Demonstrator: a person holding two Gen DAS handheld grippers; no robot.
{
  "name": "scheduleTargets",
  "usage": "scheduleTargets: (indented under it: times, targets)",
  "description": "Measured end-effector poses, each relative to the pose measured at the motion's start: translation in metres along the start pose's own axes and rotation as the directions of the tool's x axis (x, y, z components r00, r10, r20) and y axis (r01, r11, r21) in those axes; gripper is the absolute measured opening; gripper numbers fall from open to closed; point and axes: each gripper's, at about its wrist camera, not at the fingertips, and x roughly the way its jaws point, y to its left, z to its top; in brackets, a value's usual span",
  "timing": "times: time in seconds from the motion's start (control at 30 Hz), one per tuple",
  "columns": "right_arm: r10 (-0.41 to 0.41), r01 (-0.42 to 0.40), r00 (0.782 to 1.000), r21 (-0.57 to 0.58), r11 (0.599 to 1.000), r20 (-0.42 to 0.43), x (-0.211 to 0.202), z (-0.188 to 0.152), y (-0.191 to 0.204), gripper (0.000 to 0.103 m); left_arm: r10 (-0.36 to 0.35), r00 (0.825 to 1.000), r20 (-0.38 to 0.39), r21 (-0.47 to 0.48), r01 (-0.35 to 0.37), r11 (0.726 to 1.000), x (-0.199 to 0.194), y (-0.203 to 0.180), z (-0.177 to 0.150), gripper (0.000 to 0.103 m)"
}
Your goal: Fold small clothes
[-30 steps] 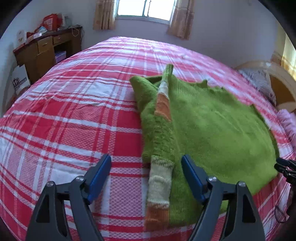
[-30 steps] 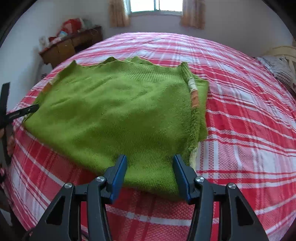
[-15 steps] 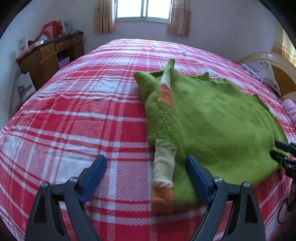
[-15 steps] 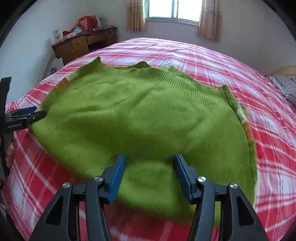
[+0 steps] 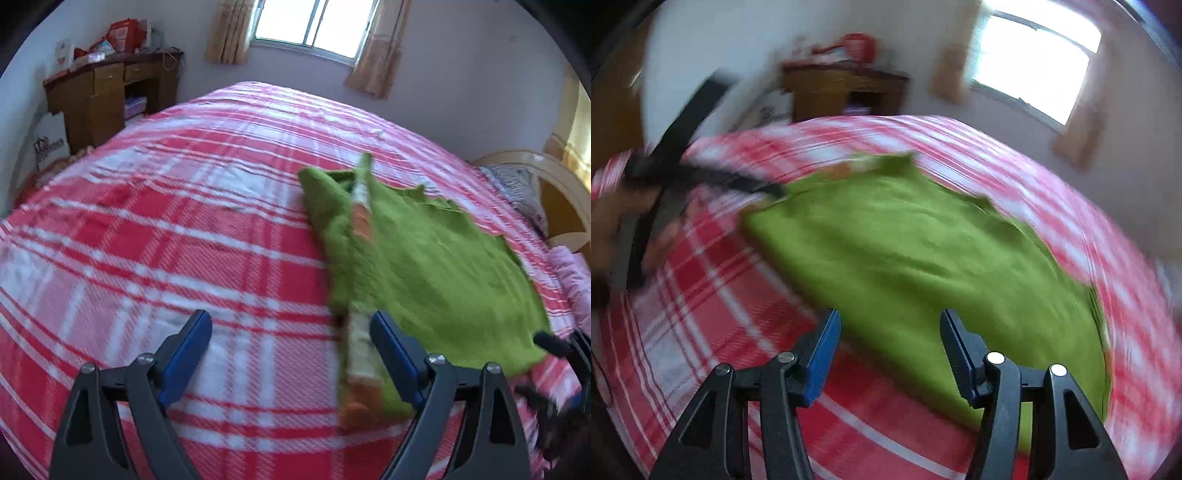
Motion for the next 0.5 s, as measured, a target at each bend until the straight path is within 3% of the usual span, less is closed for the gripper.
scheduleTargets:
  times: [0.23,0.5]
  targets:
    - [0.001,0.004,1.0,-0.169,0.986,0.03,0.023,0.025,0.065,0.057,-0.017,1.0,0.013,-0.042,0.017,0.999,0.005,0.016,0.004,0.093]
    - [-0.01,0.015,1.0,-0.198,0.98,0.024,0.051,0.047,0.089,0.057,-0.013,1.0,0.013,-0.022,0.014,1.0,0.006,0.013,0.003,0.096]
